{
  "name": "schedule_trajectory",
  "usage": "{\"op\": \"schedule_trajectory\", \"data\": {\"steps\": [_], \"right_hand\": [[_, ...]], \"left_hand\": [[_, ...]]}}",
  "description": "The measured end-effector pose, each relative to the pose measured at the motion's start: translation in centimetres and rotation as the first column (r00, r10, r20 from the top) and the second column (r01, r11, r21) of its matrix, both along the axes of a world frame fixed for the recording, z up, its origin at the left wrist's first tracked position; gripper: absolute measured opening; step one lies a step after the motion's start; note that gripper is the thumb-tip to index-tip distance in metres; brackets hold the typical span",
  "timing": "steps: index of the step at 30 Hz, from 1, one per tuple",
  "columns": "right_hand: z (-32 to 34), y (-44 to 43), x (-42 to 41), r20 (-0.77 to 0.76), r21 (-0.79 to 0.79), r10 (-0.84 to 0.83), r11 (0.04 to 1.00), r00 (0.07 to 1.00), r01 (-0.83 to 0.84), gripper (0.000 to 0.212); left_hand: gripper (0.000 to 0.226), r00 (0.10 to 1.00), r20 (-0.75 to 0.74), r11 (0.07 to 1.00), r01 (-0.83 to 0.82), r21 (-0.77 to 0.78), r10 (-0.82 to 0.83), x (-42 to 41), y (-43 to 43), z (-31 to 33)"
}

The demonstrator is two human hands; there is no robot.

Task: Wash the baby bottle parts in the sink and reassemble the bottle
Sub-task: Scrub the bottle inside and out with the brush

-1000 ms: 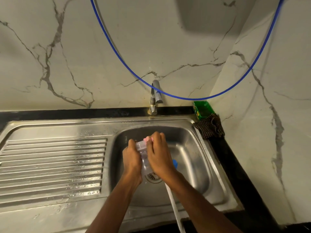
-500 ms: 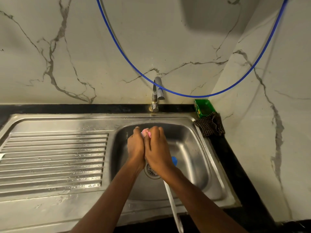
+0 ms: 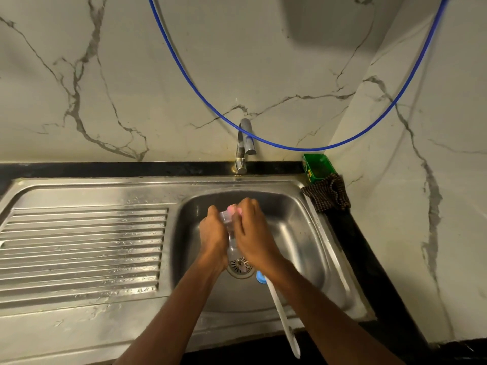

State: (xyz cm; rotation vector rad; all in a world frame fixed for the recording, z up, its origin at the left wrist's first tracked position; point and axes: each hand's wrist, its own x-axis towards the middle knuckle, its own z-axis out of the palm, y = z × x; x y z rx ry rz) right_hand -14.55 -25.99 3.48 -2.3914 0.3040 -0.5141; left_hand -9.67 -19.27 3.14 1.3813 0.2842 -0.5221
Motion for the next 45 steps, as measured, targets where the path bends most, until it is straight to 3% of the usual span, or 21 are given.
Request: {"op": "schedule_trajectory", "data": {"steps": [2, 5, 8, 12, 19, 22, 26, 31, 34, 37, 40, 43, 45], "right_hand": [[0.0, -0.3, 0.0, 0.003, 0.049, -0.055, 0.997, 0.998, 0.055, 0.024], [0.4, 0.2, -0.2, 0.039, 0.012, 0.033, 0.999, 0.999, -0.033, 0.038], [0.2, -0.3, 0.1, 0.063, 0.118, -0.043, 0.992, 0.997, 0.036, 0.019], [-0.2, -0.8, 0.7, 0.061, 0.227, -0.122, 0.968, 0.991, 0.105, 0.013], [-0.4, -0.1, 1.0, 0.092, 0.159, -0.282, 0.951, 0.955, 0.265, 0.023], [-0.4, 0.9, 1.1, 0.046, 0.085, -0.247, 0.967, 0.968, 0.242, 0.025], [0.1, -0.1, 0.8, 0.034, 0.033, -0.072, 0.997, 0.997, 0.070, 0.029], [0.2, -0.3, 0.5, 0.029, 0.000, 0.033, 0.999, 0.999, -0.033, 0.035], [0.0, -0.8, 0.5, 0.007, 0.051, -0.041, 0.998, 0.999, 0.040, 0.020], [0.5, -0.3, 0.2, 0.075, -0.008, 0.042, 0.999, 0.996, -0.042, 0.026], [0.5, -0.3, 0.3, 0.084, 0.055, -0.042, 0.998, 0.996, 0.037, 0.014], [0.6, 0.2, 0.1, 0.073, 0.012, 0.031, 0.999, 0.997, -0.032, 0.034], [0.1, -0.1, 0.3, 0.062, 0.083, -0.027, 0.996, 0.998, 0.022, 0.025]], "left_hand": [[0.044, 1.000, 0.001, 1.000, 0.008, -0.005, -0.008, -0.3, 0.0, 0.6], [0.047, 1.000, 0.015, 1.000, -0.001, -0.020, 0.002, 0.1, 0.0, 0.8], [0.041, 0.999, 0.043, 0.998, 0.020, -0.057, -0.018, -0.1, 0.0, 0.6], [0.038, 0.996, 0.089, 0.998, 0.018, -0.062, -0.012, 0.1, -0.1, 0.6], [0.067, 0.988, 0.121, 0.995, 0.096, 0.030, -0.099, 0.1, -1.0, 1.4], [0.062, 0.990, 0.135, 0.999, 0.047, 0.018, -0.049, 0.3, -0.7, 0.8], [0.042, 0.999, 0.047, 1.000, 0.024, -0.019, -0.023, 0.5, -0.3, 1.5], [0.040, 1.000, -0.020, 0.999, 0.004, -0.047, -0.005, 0.4, -0.3, 1.7], [0.040, 0.999, -0.044, 0.999, 0.017, -0.051, -0.020, 0.4, -0.2, 1.3], [0.040, 0.999, -0.033, 0.997, -0.015, -0.077, 0.013, 0.8, -0.2, 1.3], [0.038, 0.999, -0.027, 0.997, -0.026, -0.079, 0.024, 0.7, -0.3, 1.5], [0.041, 0.999, -0.031, 0.994, -0.013, -0.108, 0.009, 1.1, -0.3, 1.4], [0.042, 1.000, -0.018, 0.993, -0.016, -0.113, 0.014, 0.8, -0.2, 1.3]]}}
